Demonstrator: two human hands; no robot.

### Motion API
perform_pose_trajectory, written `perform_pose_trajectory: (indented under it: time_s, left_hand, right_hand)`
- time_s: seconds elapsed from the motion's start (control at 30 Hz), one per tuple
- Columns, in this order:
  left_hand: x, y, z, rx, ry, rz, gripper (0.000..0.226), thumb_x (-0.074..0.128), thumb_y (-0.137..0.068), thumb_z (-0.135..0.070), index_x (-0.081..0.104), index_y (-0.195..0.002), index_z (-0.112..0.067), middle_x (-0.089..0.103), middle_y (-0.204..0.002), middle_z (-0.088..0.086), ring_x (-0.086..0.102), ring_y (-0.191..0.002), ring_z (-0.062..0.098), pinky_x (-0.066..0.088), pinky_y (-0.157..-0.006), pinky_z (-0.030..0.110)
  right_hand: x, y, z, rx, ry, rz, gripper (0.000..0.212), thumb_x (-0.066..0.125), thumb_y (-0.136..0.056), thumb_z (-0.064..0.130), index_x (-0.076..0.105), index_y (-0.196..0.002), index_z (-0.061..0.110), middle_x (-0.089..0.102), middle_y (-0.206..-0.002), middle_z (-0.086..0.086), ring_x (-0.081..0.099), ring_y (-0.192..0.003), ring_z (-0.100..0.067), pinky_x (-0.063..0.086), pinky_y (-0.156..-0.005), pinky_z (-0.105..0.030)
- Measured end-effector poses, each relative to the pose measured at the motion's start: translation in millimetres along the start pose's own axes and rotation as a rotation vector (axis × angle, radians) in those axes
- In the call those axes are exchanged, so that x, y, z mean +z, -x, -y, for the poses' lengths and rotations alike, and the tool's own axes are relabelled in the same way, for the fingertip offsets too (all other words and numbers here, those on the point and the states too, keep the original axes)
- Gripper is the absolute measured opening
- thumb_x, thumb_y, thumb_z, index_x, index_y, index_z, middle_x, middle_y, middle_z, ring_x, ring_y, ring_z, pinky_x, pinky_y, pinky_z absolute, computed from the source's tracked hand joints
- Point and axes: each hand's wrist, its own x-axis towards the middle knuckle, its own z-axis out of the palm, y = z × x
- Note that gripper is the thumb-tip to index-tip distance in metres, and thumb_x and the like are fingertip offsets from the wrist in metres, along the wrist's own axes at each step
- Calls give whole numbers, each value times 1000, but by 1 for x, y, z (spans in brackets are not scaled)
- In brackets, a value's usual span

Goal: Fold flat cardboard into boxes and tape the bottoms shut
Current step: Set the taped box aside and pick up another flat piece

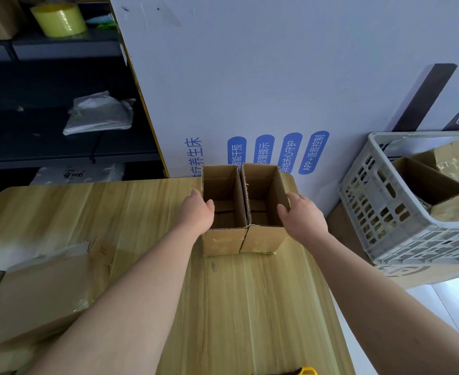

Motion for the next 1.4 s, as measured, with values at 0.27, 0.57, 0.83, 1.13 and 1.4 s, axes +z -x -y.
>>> perform_pose_trajectory:
  time_s: [0.27, 0.57, 0.83, 1.13, 1.4]
  left_hand:
    - [-32, 28, 4, 168, -129, -129, 38, 39, -101, -33, 46, -128, -7, 57, -125, 12, 57, -109, 27, 46, -77, 32]
    - [-77, 108, 87, 245, -368, -217, 36, 37, -100, -32, 49, -125, -9, 58, -119, 8, 58, -104, 25, 48, -80, 36]
    - [-113, 132, 238, -3, -488, -186, 43, 40, -98, -35, 48, -132, -10, 59, -126, 8, 57, -111, 26, 47, -92, 37]
    - [-126, 101, 372, -236, -527, -35, 40, 35, -99, -41, 51, -122, -11, 61, -108, 8, 58, -99, 25, 49, -86, 37]
    - [-119, 70, 372, -299, 180, -251, 43, 41, -98, -44, 44, -126, -11, 62, -107, 5, 63, -89, 25, 54, -73, 39]
  right_hand:
    - [-10, 20, 36, -239, 135, -84, 48, 42, -101, 35, 40, -144, 15, 39, -151, -3, 28, -144, -21, 23, -117, -37]
    - [25, 89, 125, -482, 159, -40, 49, 40, -101, 33, 38, -146, 14, 39, -151, -3, 27, -144, -19, 18, -119, -33]
    - [108, 136, 215, -652, 196, 141, 45, 38, -99, 29, 47, -138, 7, 48, -142, -8, 35, -138, -23, 20, -117, -32]
    - [200, 135, 293, -555, 228, 338, 43, 33, -101, 38, 51, -129, 10, 59, -125, -9, 51, -118, -26, 41, -96, -37]
    - [213, 112, 306, -239, -382, 395, 36, 54, -94, 21, 52, -128, 11, 63, -112, -4, 61, -98, -21, 52, -79, -31]
